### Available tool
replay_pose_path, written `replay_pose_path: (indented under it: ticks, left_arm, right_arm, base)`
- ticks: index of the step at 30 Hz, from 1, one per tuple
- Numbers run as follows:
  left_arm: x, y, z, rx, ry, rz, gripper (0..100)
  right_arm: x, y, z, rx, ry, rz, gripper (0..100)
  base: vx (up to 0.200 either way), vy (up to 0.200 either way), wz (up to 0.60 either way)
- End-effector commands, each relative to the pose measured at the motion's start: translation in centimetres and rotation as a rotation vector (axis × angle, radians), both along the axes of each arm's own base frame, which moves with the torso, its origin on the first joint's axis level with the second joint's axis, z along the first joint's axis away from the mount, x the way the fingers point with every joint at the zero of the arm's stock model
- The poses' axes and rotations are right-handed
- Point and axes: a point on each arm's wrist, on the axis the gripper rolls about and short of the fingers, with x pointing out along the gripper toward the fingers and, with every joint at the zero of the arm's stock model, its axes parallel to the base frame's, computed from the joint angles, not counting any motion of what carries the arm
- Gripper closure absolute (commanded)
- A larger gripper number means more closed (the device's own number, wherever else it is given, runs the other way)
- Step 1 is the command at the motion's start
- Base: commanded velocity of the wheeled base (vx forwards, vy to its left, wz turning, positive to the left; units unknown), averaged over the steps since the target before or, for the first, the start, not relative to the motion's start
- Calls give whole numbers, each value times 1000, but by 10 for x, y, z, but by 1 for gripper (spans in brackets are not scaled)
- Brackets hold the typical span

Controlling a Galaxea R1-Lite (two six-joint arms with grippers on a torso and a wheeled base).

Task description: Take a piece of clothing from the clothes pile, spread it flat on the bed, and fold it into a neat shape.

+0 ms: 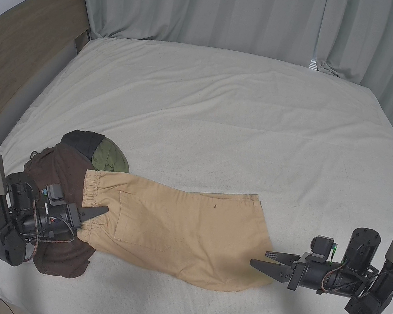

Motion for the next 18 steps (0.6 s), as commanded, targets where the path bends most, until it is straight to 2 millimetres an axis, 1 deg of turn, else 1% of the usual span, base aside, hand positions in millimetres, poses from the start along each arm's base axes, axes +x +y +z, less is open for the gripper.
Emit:
replay_pose_path:
  ticks: [1,5,13,18]
  left_arm:
    - [-2,10,8,8,-41,5,100]
    - [-5,14,8,9,-39,6,100]
    - [-11,13,3,31,-26,0,100]
    - [-9,11,5,48,-60,-14,100]
  right_arm:
    - [0,0,0,1,0,1,0]
    - [0,0,0,1,0,1,0]
    - [1,0,0,2,-3,3,0]
    - [2,0,1,-2,-14,2,0]
  base:
    - [0,0,0]
    - [0,0,0]
    - [0,0,0]
    - [0,0,0]
